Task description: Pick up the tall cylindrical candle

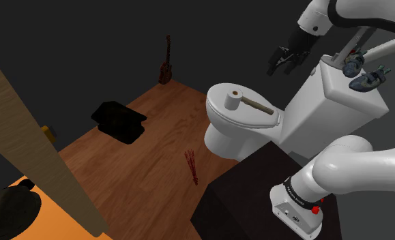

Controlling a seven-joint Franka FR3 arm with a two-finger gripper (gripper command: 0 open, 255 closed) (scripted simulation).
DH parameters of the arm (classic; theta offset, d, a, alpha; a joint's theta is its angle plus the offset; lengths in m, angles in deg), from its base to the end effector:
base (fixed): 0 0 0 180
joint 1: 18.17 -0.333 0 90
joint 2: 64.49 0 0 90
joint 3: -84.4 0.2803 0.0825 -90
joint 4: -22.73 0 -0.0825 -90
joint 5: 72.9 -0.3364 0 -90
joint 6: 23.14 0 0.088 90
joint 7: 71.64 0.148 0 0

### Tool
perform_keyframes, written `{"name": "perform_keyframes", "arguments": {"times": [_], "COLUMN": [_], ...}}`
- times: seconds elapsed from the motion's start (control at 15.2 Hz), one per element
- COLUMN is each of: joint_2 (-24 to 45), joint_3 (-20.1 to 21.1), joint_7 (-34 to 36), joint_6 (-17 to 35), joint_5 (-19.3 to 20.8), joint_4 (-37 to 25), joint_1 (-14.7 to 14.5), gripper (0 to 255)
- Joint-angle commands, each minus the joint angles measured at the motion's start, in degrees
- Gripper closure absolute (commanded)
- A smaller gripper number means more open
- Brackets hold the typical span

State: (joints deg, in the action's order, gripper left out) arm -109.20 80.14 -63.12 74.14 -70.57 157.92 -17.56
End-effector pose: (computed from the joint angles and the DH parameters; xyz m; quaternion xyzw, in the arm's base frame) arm 0.3021 -0.0352 0.5325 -0.9926 0.1059 -0.0583 0.0083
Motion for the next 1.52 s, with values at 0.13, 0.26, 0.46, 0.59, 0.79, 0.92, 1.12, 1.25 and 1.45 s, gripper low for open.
{"name": "perform_keyframes", "arguments": {"times": [0.13, 0.26, 0.46, 0.59, 0.79, 0.92, 1.12, 1.25, 1.45], "joint_2": [0.81, 2.04, 4.66, 6.92, 11.05, 14.29, 19.83, 23.97, 30.89], "joint_3": [-2.52, -5.08, -9.0, -11.66, -15.73, -18.48, -22.61, -25.34, -29.32], "joint_7": [-3.53, -7.07, -12.38, -15.96, -21.42, -25.17, -31.12, -35.38, -42.42], "joint_6": [2.36, 4.81, 8.62, 11.22, 15.19, 17.84, 21.71, 24.18, 27.54], "joint_5": [1.2, 2.35, 3.94, 4.83, 5.75, 5.98, 5.5, 4.47, 1.55], "joint_4": [1.78, 3.22, 4.72, 5.28, 5.44, 5.09, 3.91, 2.69, 0.2], "joint_1": [0.23, 0.47, 0.72, 0.78, 0.59, 0.27, -0.54, -1.27, -2.59], "gripper": [0, 0, 0, 0, 0, 0, 0, 0, 0]}}
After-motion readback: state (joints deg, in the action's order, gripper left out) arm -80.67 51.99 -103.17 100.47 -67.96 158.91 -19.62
